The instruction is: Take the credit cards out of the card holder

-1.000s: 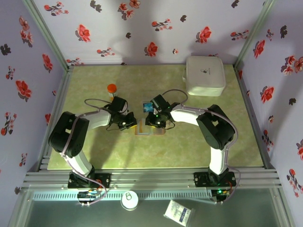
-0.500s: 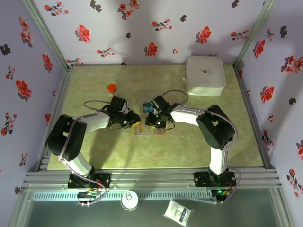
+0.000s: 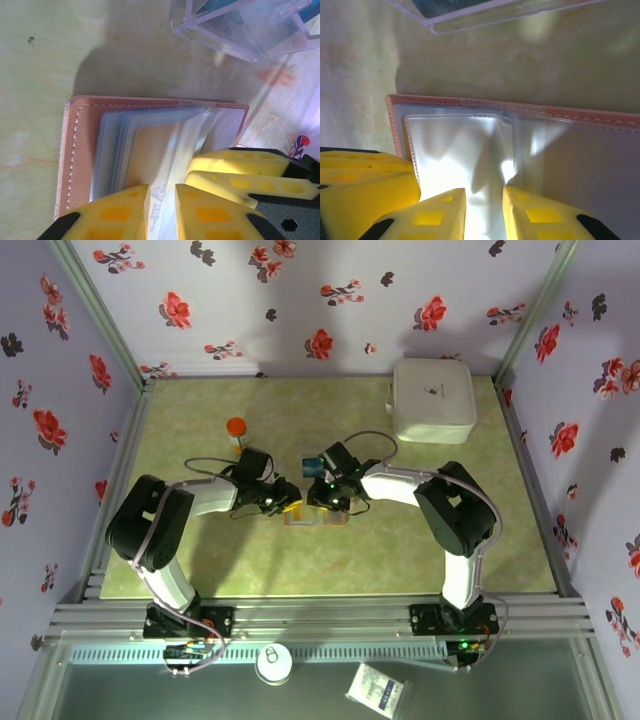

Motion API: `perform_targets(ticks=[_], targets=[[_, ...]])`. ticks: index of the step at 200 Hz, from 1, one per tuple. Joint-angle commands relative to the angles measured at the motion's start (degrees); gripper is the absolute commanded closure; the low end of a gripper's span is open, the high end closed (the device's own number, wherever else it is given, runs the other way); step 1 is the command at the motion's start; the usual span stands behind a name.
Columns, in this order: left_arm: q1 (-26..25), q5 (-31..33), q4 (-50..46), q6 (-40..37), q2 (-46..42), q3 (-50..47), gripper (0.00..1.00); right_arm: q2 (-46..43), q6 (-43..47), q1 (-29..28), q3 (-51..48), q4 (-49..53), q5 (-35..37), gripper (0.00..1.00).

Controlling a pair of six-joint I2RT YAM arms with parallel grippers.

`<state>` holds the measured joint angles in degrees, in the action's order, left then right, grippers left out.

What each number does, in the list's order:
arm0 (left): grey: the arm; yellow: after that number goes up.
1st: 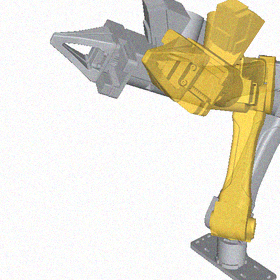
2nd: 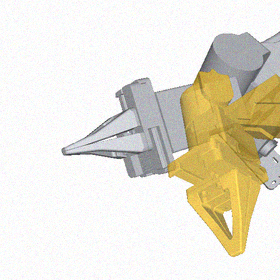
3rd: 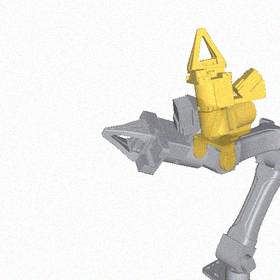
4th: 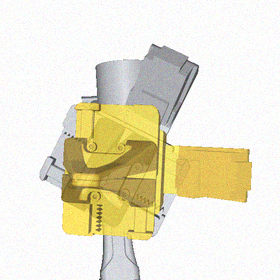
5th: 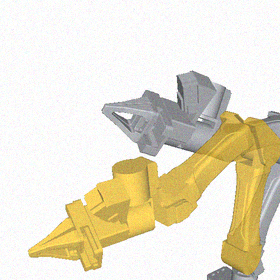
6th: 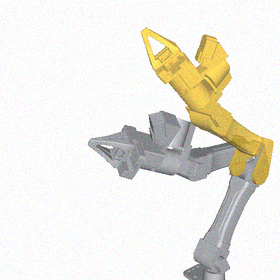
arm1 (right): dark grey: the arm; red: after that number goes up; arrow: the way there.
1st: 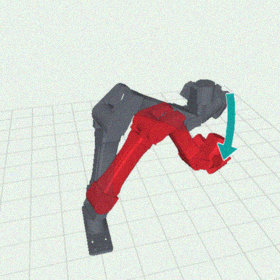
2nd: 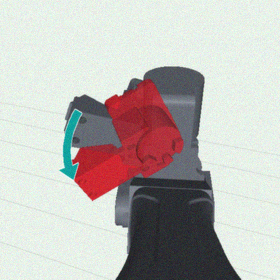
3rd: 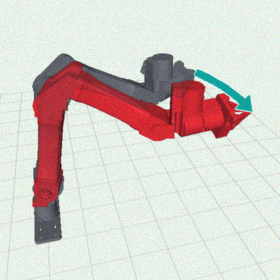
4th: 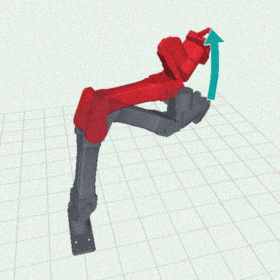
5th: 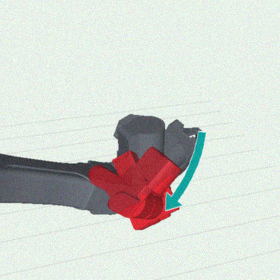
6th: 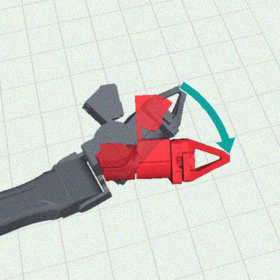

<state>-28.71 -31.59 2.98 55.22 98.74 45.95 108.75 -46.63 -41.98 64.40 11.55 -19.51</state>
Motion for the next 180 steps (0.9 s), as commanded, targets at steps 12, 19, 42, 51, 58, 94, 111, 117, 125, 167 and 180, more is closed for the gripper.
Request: perform_targets(ticks=[12,19,42,51,58,94,111,117,125,167,180], targets=[[-0.7,-0.8,0.1,0.3,1.1,0.0,0.82,-1.3,-1.0,0.0,-1.4,-0.3,-0.4,0.73],[-0.8,-0.9,0.1,0.4,1.1,0.1,0.83,-1.3,-1.1,0.1,-1.4,-0.4,-0.5,0.73],[-0.9,-0.9,0.0,0.6,0.7,0.6,0.85,-1.8,-1.3,0.0,-1.8,-1.1,-0.8,0.73],[-0.9,-1.0,-0.2,0.6,0.5,0.9,0.85,-2.2,-1.3,0.0,-2.0,-1.3,-0.9,0.73],[-1.0,-1.0,-0.4,0.6,0.3,1.2,0.86,-2.6,-1.4,0.0,-2.1,-1.5,-0.8,0.73],[-1.1,-0.9,-2.2,0.4,-1.2,2.0,0.86,-5.6,-1.1,0.1,-2.6,-1.6,0.4,0.71],[-1.2,-0.8,-3.0,0.2,-1.8,2.5,0.86,-7.3,-0.8,0.4,-3.0,-1.3,1.3,0.71],[-1.3,-0.7,-3.2,0.2,-2.0,2.6,0.86,-8.0,-0.7,0.5,-3.2,-1.3,1.7,0.71],[-1.3,-0.7,-3.6,0.1,-2.2,3.0,0.86,-8.9,-0.6,0.6,-3.7,-1.2,2.2,0.71],[-2.3,-0.6,-5.5,-0.5,-1.8,5.3,0.87,-13.1,-0.2,2.5,-6.5,-1.0,3.9,0.71],[-2.8,-0.6,-6.0,-0.7,-1.2,6.4,0.88,-14.2,-0.1,3.3,-7.3,-1.0,4.1,0.71]])
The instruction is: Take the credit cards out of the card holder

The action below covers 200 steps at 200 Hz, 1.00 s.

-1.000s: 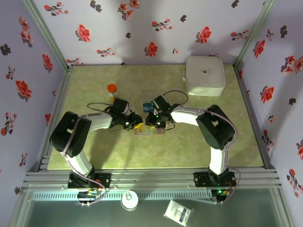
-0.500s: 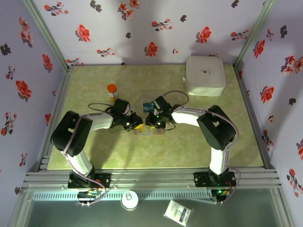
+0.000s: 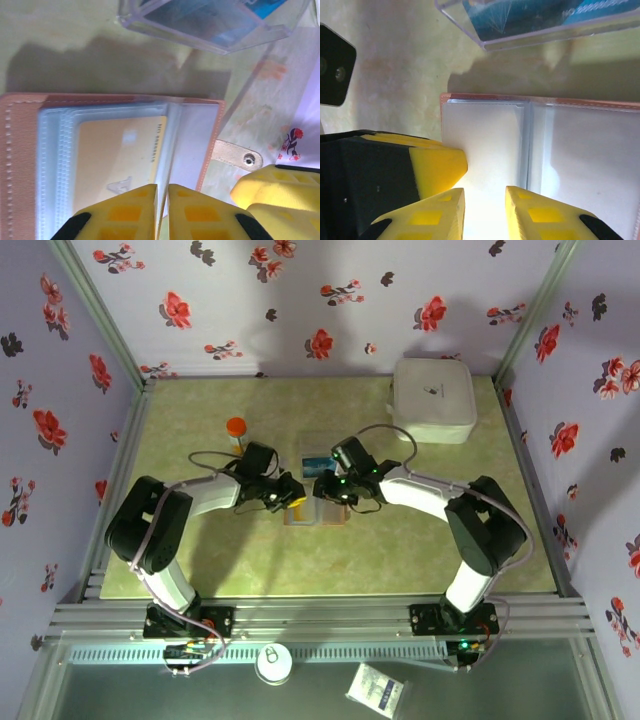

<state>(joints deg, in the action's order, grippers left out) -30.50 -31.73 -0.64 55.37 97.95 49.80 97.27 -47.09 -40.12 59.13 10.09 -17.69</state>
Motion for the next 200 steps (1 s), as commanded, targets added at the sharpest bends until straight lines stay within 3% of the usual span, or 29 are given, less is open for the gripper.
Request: perform_targets(ticks=[1,89,200], targets=[[-1.0,-0.4,-2.4,-0.9,-0.3,2.5,0.88,-2.7,0.4,1.5,-2.1,0.4,2.3,0.71],[-5.1,-0.5,-5.2,-1.1,5.7,10.0,0.89,-7.0,0.4,4.3,-7.7,-0.9,2.6,0.71],[-7.8,-1.3,-7.3,-1.6,10.6,17.6,0.73,-12.1,0.6,6.2,-11.6,-0.2,2.9,0.69]])
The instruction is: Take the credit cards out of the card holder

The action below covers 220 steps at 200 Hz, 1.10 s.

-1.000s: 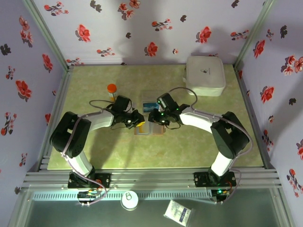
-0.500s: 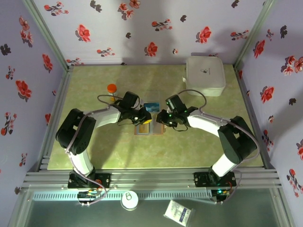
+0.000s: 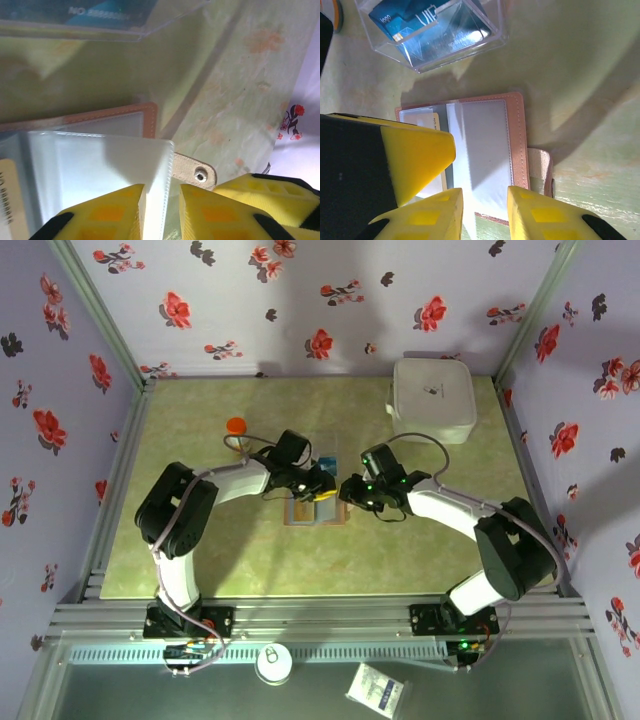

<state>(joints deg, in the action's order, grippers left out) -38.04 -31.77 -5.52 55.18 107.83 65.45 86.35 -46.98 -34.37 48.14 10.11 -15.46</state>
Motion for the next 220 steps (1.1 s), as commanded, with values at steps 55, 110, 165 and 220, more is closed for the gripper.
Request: perform_targets(ticks=[55,110,165,220], targets=[[1.4,-1.2,-2.1,-2.0,-1.4,-0.2,0.73,1.0,-0.3,0.4,1.2,-1.3,-1.0,0.70],[5.8,-0.9,-0.6,-3.0,-7.3,-7.3,0.75,6.7,-0.2,-1.8,7.0,-1.3,-2.8,0.71],[10.3,-0.6,1.1,-3.3,-13.7,-16.2,0.78,14.7,-0.3,-5.7,14.5,-0.6,-4.3,0.71],[12.0,0.0,1.7,-3.3,-15.8,-20.4,0.82,19.3,-0.6,-7.3,18.2,-0.6,-6.8,0.71]])
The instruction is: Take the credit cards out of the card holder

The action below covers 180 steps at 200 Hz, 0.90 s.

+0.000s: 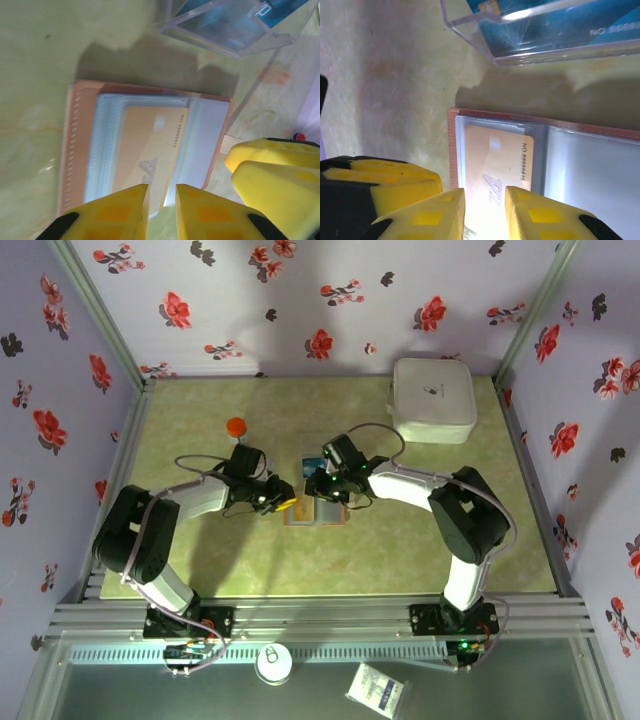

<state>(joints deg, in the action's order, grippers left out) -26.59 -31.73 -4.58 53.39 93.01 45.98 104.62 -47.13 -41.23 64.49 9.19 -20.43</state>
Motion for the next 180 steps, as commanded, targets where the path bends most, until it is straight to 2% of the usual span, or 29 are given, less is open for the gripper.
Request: perform_targets(ticks=[1,87,180], targets=[[0.6,-0.1,0.8,-1.5,-0.9,-0.9,0.82,1.1,-0.4,-0.4,1.9,0.3,-1.9,0.71],[0.5,-0.9,1.4,-3.2,5.0,0.6,0.96,2.5,-0.2,-0.5,1.2,1.4,-2.7,0.72],[0.6,0.5,0.9,-4.1,5.5,-0.6,0.98,4.3,0.2,-0.5,0.8,2.6,-2.5,0.72]])
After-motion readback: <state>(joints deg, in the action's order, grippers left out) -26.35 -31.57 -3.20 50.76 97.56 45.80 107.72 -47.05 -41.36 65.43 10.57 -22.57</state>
